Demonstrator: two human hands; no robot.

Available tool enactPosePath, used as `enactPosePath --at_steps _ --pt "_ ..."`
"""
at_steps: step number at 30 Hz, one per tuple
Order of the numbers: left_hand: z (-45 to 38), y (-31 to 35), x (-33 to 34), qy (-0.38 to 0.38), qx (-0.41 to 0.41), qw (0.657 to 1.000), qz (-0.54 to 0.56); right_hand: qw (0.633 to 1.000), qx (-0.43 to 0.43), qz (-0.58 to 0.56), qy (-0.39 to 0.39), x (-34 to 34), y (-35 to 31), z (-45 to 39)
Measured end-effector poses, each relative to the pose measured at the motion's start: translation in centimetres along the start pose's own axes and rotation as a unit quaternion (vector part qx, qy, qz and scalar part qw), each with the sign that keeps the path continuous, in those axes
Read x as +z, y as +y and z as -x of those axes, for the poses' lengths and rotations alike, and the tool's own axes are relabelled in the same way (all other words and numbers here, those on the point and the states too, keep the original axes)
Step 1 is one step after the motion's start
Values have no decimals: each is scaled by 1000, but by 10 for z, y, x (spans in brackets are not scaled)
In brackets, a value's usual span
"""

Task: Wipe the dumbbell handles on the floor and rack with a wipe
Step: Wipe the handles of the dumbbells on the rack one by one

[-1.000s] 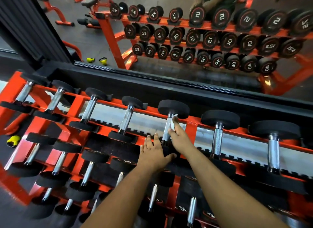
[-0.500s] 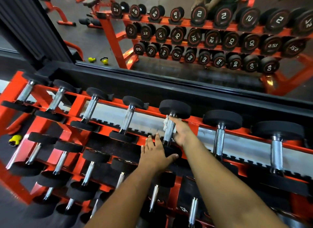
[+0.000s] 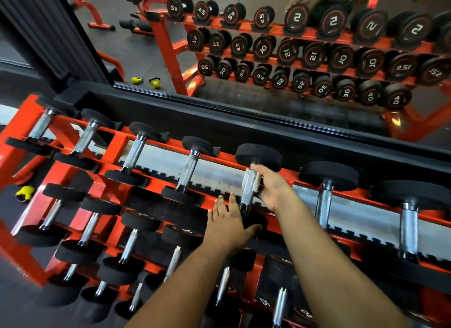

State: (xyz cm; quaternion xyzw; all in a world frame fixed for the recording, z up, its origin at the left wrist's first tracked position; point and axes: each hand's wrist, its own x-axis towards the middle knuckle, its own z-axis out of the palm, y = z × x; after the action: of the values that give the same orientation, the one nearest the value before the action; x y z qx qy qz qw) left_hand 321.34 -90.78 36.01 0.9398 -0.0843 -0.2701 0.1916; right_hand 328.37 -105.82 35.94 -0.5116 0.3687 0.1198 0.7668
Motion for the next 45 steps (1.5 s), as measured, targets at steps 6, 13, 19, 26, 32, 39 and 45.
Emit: enactPosePath --at_steps 6,13,19,26,32,39,45 --pt "0 1 0 5 -2 1000 3 998 38 33 -50 2 21 5" --pt "-1 0 1 6 2 1000 1 986 25 148 -69 -17 38 18" --pt "-1 -1 2 0 0 1000 -6 964 -49 261 -6 -35 33 26" --pt "0 1 0 2 -2 1000 4 565 -367 735 75 -30 13 19" --pt "-2 -1 4 10 4 1000 -4 308 -430 831 -173 -62 14 26" --pt "-2 -1 1 9 -4 1000 -2 300 -437 838 -131 -41 19 18" --pt "0 1 6 34 -16 999 -5 288 -424 828 -229 -82 -2 20"
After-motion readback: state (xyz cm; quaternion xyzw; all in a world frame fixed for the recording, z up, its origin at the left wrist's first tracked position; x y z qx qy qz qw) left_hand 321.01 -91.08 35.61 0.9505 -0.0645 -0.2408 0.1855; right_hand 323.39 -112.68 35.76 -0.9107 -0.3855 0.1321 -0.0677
